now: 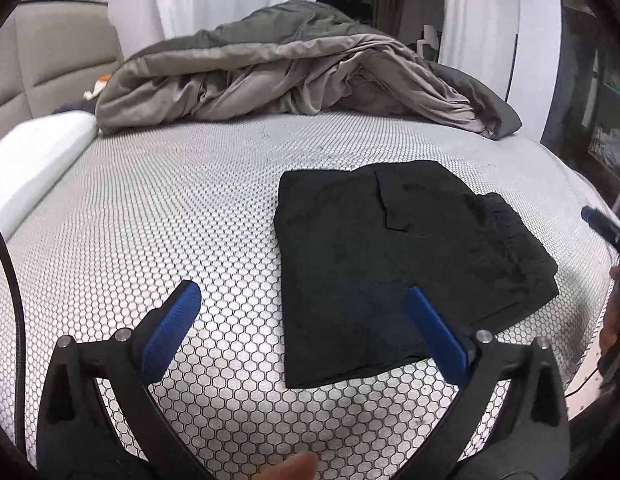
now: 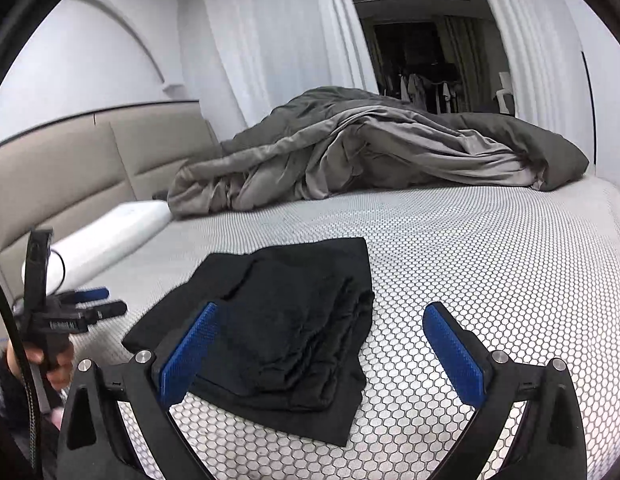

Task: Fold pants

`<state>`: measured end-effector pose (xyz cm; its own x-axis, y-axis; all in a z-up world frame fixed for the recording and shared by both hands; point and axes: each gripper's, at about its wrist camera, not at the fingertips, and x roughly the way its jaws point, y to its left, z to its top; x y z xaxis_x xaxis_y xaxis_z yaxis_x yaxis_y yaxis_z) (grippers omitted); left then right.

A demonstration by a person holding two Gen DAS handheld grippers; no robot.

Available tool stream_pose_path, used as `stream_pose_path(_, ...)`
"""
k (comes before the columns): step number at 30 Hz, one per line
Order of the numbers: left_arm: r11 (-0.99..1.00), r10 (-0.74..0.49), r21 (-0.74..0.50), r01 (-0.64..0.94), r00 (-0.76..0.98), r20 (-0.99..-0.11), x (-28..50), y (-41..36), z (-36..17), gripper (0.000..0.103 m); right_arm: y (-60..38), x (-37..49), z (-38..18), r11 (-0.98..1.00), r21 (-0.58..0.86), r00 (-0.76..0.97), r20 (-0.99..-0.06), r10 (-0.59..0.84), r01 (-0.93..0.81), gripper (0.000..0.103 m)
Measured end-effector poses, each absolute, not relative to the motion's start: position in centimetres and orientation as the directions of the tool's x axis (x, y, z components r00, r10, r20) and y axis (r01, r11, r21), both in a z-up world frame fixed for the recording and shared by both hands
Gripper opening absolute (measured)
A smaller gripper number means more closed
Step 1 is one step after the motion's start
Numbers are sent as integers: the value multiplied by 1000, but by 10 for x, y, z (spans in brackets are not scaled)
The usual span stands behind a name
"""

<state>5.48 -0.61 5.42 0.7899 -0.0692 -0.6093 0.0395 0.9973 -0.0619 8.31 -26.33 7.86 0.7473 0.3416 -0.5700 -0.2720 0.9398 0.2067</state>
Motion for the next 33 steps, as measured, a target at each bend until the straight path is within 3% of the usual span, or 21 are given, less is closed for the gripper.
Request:
stream_pose_path(15,992,-114,-101,70,834,-540,55,-33,58,102,-251,94,90,937,273,786,-521,334,-217,103)
stream_pose_path(33,993,-106,-93,67,845,-524,60,-25,55,102,-224,88,80,940,178,754,-562,340,-292,103)
